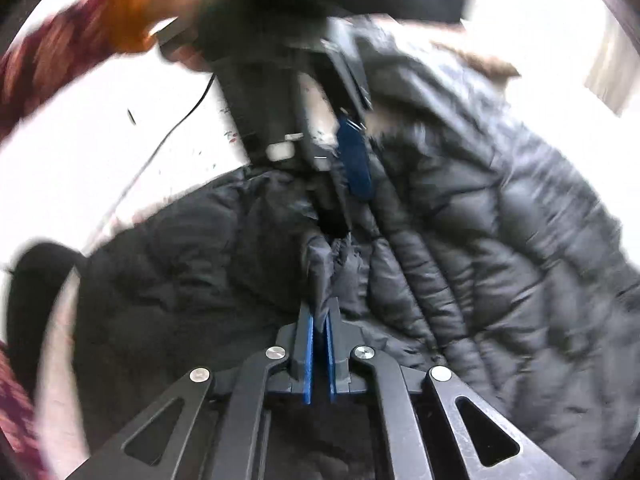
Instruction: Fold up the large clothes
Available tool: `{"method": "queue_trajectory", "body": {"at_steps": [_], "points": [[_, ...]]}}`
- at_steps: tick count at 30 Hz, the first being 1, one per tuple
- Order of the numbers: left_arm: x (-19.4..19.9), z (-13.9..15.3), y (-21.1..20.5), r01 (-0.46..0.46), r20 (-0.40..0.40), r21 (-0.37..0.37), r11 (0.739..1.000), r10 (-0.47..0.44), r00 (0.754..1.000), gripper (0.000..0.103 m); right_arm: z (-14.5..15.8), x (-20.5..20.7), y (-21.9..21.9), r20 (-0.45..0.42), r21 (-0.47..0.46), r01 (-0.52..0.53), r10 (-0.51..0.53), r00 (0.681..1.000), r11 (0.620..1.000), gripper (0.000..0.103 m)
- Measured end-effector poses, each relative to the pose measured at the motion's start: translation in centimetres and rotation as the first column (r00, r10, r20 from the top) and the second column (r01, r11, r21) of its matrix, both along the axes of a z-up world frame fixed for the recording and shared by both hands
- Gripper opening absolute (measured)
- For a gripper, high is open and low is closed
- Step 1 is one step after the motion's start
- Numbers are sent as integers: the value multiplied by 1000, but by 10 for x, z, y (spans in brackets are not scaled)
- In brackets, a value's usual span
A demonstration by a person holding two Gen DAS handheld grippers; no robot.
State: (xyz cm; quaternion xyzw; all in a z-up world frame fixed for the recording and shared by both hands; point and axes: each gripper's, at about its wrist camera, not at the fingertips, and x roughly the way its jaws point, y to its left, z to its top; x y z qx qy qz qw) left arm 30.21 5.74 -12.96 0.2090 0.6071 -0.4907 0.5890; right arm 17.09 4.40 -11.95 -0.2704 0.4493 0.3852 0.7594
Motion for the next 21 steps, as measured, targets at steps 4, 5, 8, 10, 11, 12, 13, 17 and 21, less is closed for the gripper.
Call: {"method": "queue_trajectory", "body": {"at_steps": [4,5,8,10,11,12,13,17,21], "points": [[-1,0,-5,28,-24,5,1000,-28,999,41,-17,-62,21,345,-254,-57,145,927,965,4],[-5,1,-7,47,-35,1,999,-47,998,41,-25,-76,25,414,-322,-65,203,887,944,4],[-11,-1,-16,82,-31,18,996,-81,996,41,-31,-94,24,498,-404,-67,281,821,912,4],[-10,-7,-22,91,-29,49,995,-90,996,41,-38,-105,28,542,-468,-72,350,764,881,4],[-9,-10,-27,96,-32,60,994,-94,995,41,-42,-111,26,550,-497,-76,381,743,865,4],[-10,-14,-30,105,-35,73,992,-102,994,41,-47,-118,20,553,-522,-80,409,725,849,4],[-12,-17,-34,117,-40,86,989,-114,993,41,-49,-121,15,559,-543,-82,433,707,836,4],[-25,-27,-48,178,-42,121,977,-175,984,40,-62,-125,14,542,-590,-97,482,689,802,4],[-37,-24,-49,124,-7,77,989,-124,992,8,-66,-116,11,532,-562,-89,442,722,822,6]]}}
